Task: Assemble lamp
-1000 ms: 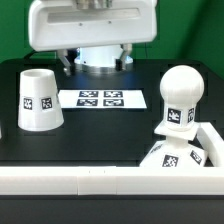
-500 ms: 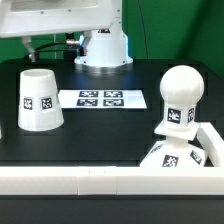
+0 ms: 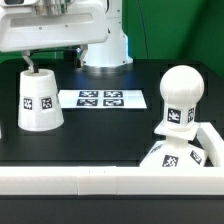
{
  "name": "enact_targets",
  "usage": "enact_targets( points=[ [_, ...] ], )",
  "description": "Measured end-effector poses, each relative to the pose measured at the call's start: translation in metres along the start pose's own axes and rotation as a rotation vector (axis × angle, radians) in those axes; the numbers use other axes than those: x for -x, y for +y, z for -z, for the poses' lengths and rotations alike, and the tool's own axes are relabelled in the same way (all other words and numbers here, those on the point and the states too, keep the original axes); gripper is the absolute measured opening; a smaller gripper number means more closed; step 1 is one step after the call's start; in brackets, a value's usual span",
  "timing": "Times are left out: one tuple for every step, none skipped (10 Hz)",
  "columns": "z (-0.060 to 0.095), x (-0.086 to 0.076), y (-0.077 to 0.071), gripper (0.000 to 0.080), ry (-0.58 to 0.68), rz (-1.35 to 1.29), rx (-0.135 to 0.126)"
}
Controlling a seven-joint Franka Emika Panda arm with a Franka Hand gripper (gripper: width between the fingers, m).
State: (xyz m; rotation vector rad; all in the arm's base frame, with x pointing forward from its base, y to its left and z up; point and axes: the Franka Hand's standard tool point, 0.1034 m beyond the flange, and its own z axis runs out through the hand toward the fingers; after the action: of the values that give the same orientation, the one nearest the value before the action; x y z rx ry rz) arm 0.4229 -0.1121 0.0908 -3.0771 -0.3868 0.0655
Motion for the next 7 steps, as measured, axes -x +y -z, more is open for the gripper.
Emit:
enact_targets(
  points=[
    [-0.0030,-0.0008,-0.0006,0.0698,-0.004,0.003,-0.001],
    [-0.0064,-0.0019,-0.0012,0.0698,-0.010,0.005,-0.002],
    [-0.0098,-0.0031,-0.0022,0.0698,-0.015,0.010,-0.003],
    [-0.0119,-0.0028,-0.0031,0.0698,-0.019,0.011,-0.004],
    [-0.0122,-0.0027,-0.0034,0.0662,-0.020,0.012,-0.005],
    [-0.0123,-0.0025,-0.0035,0.0525,-0.021,0.012,-0.005],
    [-0.0124,-0.0021,-0.0026,0.0389,-0.021,0.013,-0.005]
  ],
)
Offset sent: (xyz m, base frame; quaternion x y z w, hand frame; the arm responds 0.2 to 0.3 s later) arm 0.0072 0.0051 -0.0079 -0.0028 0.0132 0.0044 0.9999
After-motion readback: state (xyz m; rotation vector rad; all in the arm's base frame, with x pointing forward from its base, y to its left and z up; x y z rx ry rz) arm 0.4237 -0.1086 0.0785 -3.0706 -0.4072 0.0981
